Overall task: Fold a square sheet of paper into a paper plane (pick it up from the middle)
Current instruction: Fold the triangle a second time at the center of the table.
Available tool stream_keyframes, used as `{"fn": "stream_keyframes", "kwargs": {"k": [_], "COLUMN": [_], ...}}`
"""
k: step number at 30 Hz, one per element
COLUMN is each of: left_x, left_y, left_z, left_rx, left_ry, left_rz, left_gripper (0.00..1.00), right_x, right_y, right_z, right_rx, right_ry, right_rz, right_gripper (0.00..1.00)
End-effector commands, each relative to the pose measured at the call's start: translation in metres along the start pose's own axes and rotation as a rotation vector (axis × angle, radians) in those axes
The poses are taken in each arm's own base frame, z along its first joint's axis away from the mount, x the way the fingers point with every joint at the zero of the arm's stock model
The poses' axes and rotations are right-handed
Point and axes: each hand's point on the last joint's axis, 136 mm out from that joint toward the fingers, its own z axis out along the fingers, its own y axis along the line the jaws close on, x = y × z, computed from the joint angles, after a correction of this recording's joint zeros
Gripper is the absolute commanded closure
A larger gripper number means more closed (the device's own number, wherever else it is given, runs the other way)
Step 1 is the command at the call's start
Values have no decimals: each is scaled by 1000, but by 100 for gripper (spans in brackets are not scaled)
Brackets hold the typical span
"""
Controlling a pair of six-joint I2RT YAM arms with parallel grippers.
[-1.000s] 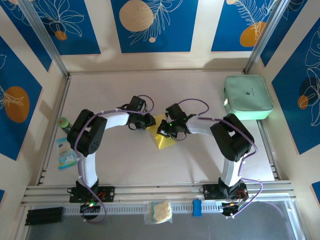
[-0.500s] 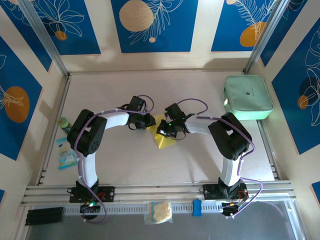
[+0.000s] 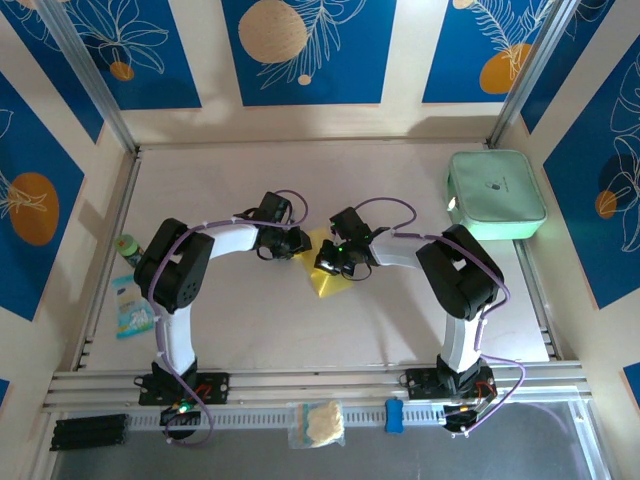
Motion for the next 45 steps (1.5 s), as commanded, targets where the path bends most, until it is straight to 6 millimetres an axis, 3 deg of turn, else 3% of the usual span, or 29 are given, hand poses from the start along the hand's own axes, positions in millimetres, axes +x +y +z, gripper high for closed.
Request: {"fn": "stream_keyframes", "kwargs": {"k": [1,21,45], "left_x": [9,10,7], "left_y": [19,21,14], "left_z": [5,6,-3], "left_rx": [-55,-58,-55], "left_ry": [39,45,27], "left_rz": [-16,-19,-11], "left_gripper": [77,77,76], "right_x": [2,0,3], "right_y": [2,5,-10], "right_z": [6,6,13], "right_rx": [-6,-24,30], "right_ry": [21,21,38], "right_rz": [12,6,65], "right_gripper": [100,100,100]}}
